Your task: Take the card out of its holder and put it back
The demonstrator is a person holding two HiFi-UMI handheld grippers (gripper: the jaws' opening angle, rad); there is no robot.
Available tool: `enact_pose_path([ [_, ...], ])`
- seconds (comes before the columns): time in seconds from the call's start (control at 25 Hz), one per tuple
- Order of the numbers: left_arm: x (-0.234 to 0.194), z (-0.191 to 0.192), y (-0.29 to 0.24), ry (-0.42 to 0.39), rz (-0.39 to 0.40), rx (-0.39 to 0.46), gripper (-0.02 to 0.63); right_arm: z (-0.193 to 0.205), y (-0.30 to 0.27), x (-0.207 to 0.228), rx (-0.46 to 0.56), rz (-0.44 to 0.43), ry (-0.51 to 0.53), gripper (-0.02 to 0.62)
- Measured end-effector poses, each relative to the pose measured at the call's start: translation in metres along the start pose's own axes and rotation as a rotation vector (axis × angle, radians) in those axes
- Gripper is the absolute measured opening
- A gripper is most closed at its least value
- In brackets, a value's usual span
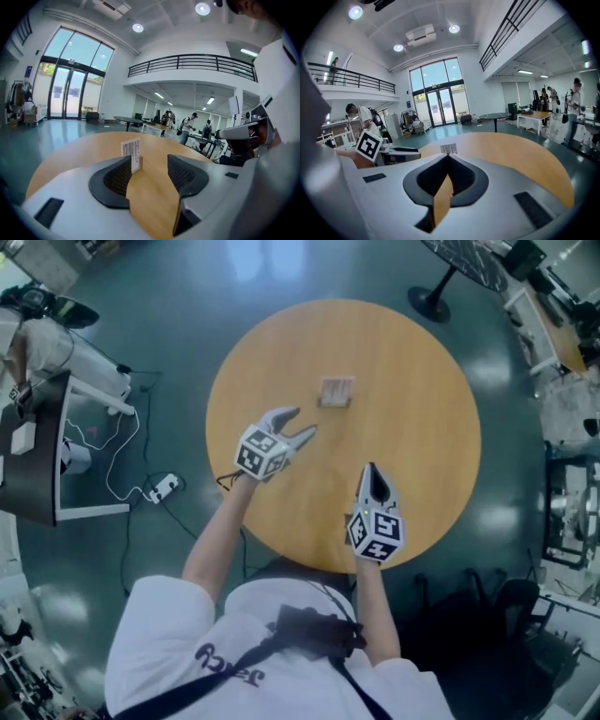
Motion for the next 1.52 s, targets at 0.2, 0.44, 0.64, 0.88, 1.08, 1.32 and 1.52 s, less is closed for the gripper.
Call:
enact_pose_path([
  [0.2, 0.054, -0.005, 0.052, 0.059, -0.049, 0.139, 0.258, -0.009, 0.032, -0.027, 0.069, -0.028, 0.041, 0.002],
  [0.44, 0.091, -0.035, 0.107, 0.009, -0.128, 0.274, 0.231, -0.015, 0.063, -0.060, 0.146, -0.049, 0.068, 0.002],
  [0.64, 0.124, -0.053, 0.138, -0.050, -0.175, 0.325, 0.147, -0.027, 0.091, -0.081, 0.222, -0.079, 0.109, 0.002],
  [0.88, 0.151, -0.082, 0.149, -0.058, -0.235, 0.421, 0.032, -0.056, 0.113, -0.086, 0.308, -0.121, 0.160, 0.002],
  [1.08, 0.180, -0.094, 0.146, -0.067, -0.259, 0.444, 0.014, -0.063, 0.123, -0.081, 0.320, -0.173, 0.196, 0.003],
  [1.32, 0.217, -0.103, 0.138, -0.093, -0.297, 0.452, 0.014, -0.067, 0.152, -0.065, 0.333, -0.206, 0.245, 0.003],
  [1.52, 0.240, -0.101, 0.124, -0.080, -0.321, 0.453, 0.014, -0.058, 0.162, -0.032, 0.309, -0.191, 0.232, 0.003],
])
Point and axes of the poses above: the fingertips, and each gripper's own axes: y backward along the fingers, x to its right, z out of its underside, the point moved 3 cm from there along y, backward along the fingers, and after that the axes turned 4 degrees about z, right-handed, at the moved point
